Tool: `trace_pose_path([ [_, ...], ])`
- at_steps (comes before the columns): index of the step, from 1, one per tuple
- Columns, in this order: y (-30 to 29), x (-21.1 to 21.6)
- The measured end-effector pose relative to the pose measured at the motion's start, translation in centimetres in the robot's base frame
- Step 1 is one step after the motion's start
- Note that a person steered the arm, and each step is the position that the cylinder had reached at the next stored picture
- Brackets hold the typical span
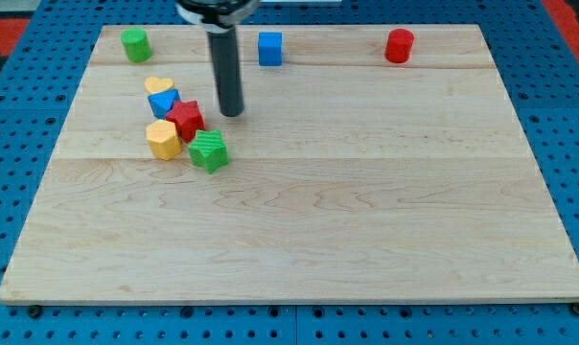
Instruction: Nudge the blue triangle slightly left and down
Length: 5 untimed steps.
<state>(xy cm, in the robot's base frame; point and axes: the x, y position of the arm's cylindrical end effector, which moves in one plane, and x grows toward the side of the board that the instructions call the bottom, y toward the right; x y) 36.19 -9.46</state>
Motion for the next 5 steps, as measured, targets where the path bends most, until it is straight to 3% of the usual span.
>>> trace_pose_path([
  [2,-4.0,-2.9],
  [5,-7.2,0.1],
])
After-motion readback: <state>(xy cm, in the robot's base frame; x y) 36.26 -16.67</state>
